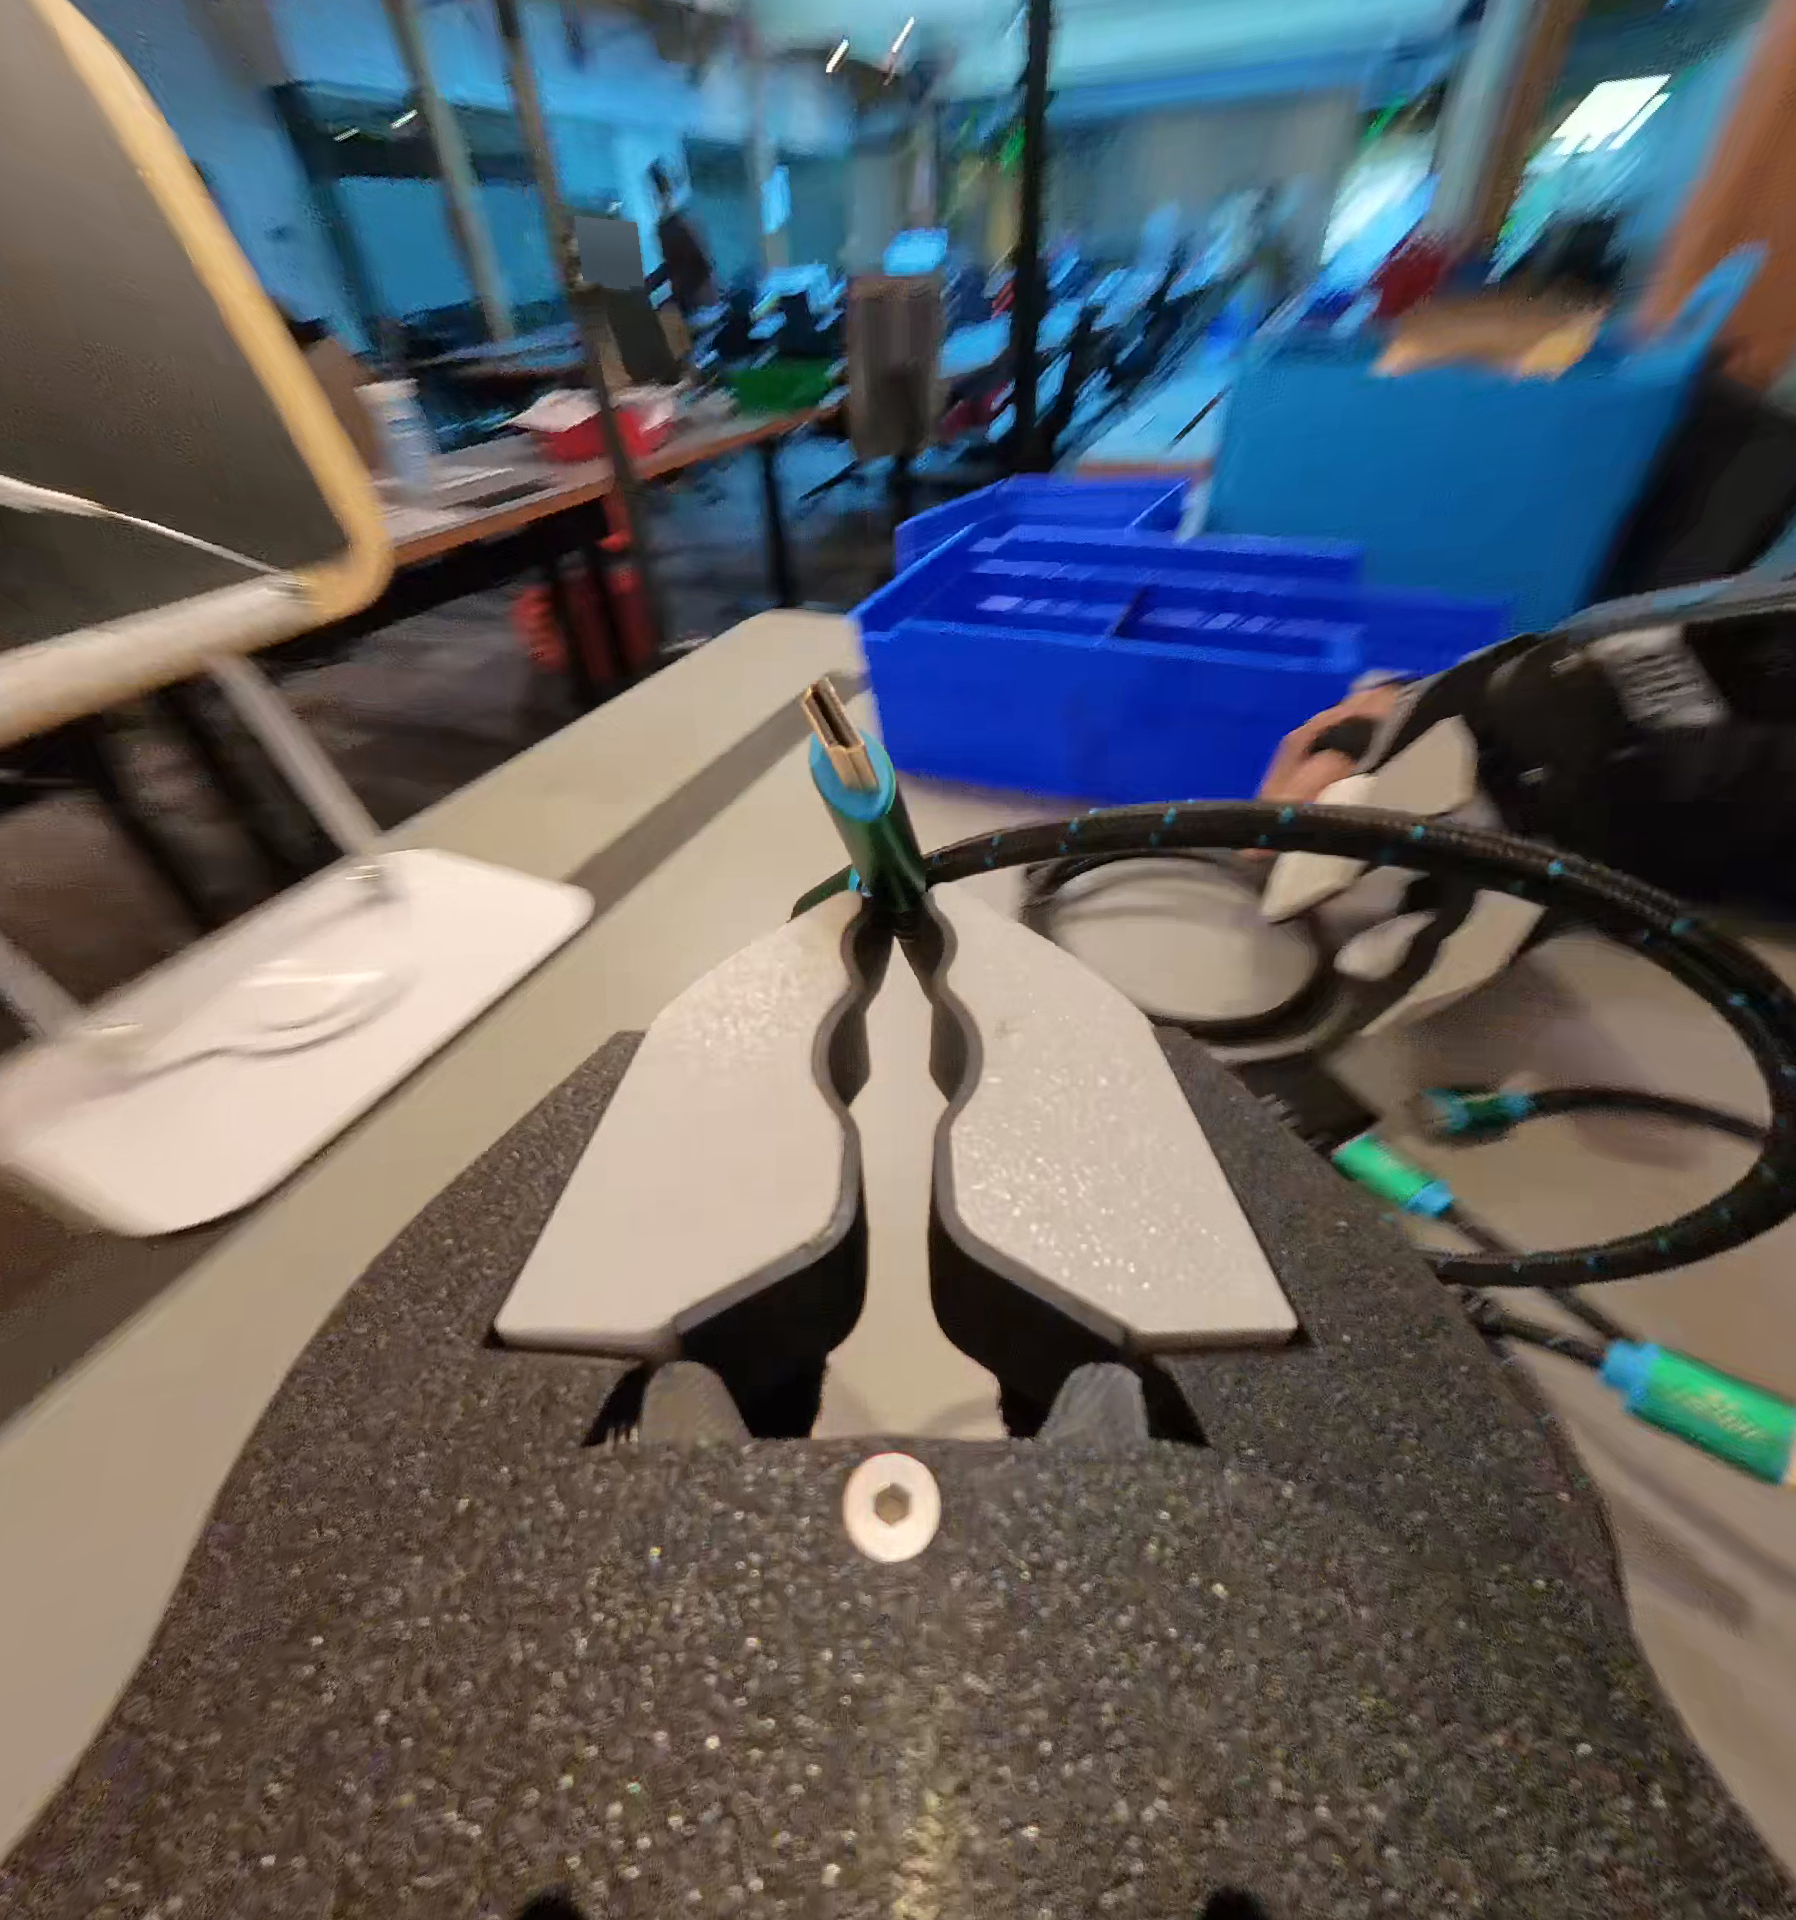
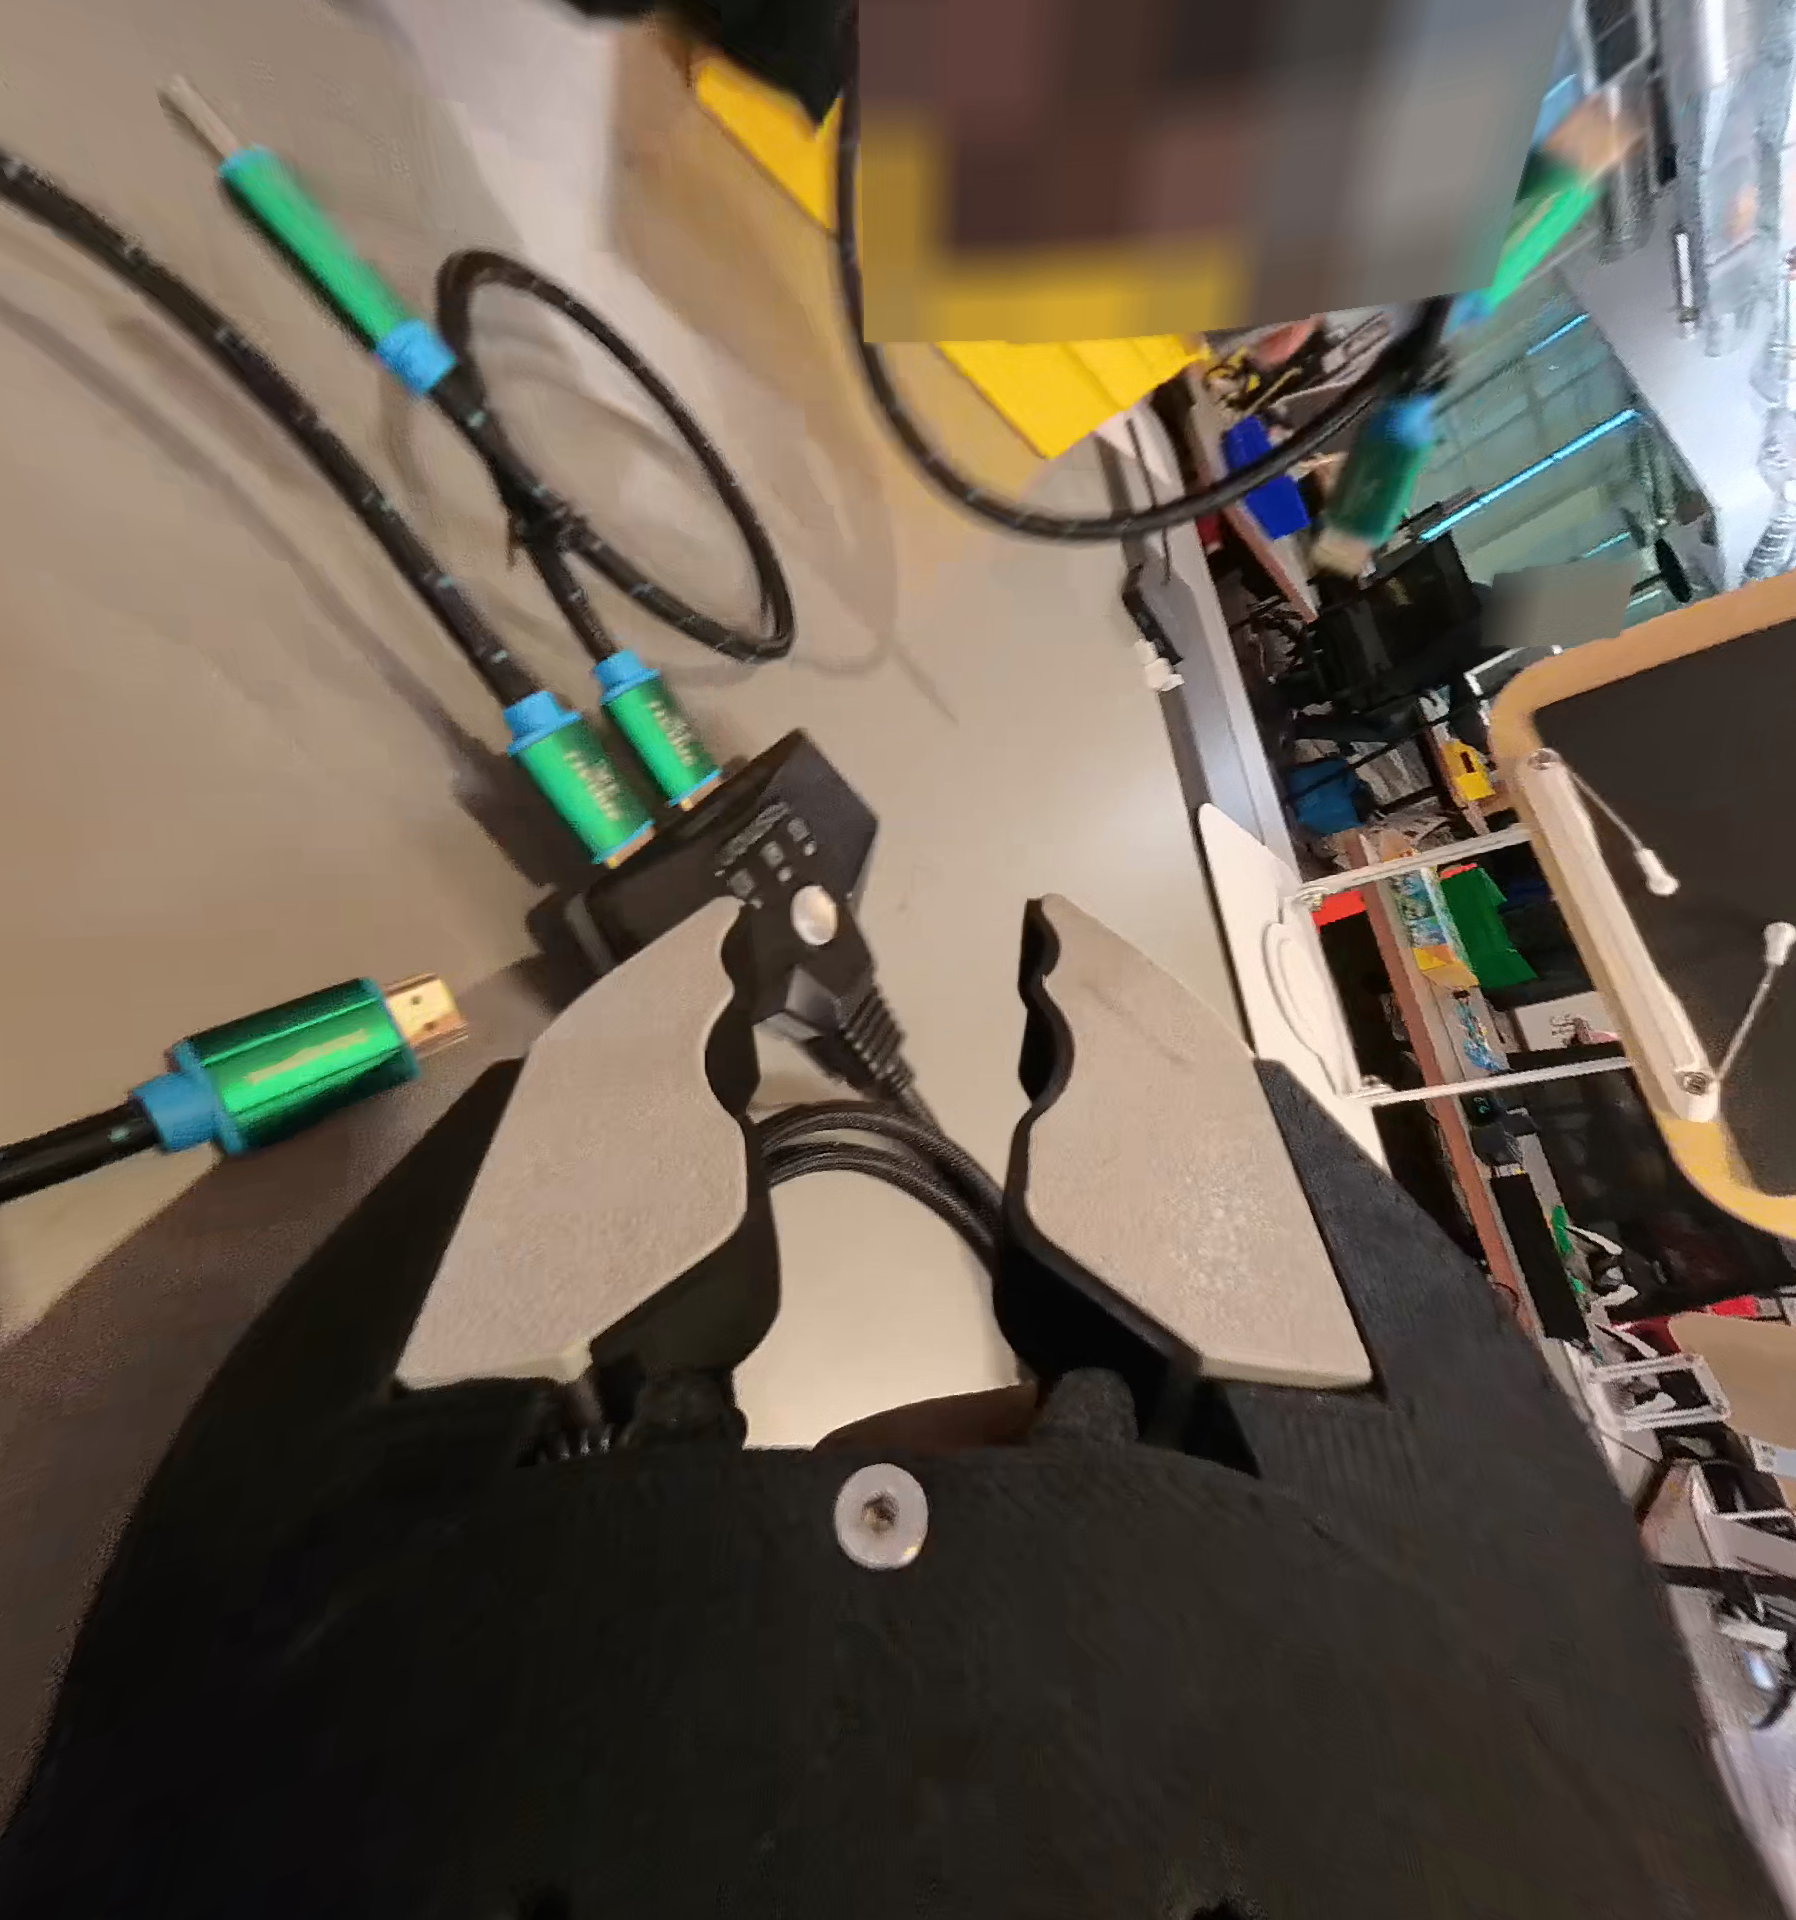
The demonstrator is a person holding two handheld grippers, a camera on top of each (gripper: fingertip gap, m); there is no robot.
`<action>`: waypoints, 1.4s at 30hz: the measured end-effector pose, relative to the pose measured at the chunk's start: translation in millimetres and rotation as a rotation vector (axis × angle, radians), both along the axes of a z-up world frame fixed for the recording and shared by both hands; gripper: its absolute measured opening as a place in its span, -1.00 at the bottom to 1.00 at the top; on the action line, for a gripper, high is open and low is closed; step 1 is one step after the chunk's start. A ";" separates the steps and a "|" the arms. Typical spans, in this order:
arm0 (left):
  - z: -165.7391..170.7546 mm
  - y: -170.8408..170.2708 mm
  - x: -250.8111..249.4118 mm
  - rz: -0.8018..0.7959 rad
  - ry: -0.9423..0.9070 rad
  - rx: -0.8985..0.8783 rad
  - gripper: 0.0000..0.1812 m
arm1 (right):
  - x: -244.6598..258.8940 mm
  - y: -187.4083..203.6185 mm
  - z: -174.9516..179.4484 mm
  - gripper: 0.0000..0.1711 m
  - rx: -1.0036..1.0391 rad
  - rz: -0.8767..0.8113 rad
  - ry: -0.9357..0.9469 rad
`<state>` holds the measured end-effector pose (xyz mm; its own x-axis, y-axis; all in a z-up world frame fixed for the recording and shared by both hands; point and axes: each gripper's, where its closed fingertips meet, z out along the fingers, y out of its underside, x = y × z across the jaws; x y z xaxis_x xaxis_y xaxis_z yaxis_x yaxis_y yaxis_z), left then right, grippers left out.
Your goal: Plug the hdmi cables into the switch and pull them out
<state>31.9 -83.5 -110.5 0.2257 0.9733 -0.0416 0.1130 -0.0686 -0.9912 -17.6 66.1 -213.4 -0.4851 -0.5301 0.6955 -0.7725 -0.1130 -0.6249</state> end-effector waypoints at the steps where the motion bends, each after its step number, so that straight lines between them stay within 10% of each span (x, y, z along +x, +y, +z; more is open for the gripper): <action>1: -7.6 7.3 -5.1 -0.059 0.041 0.074 -0.93 | -1.1 -2.1 5.3 -0.44 -0.008 -0.006 -0.022; 15: -27.0 39.8 7.1 -0.409 0.202 0.433 -0.93 | 16.8 -78.5 54.5 -0.39 -0.046 -0.043 -0.122; 42: -29.4 28.4 -2.5 -0.451 0.220 0.875 -0.94 | 19.6 -121.9 56.5 -0.76 -0.391 -0.129 0.176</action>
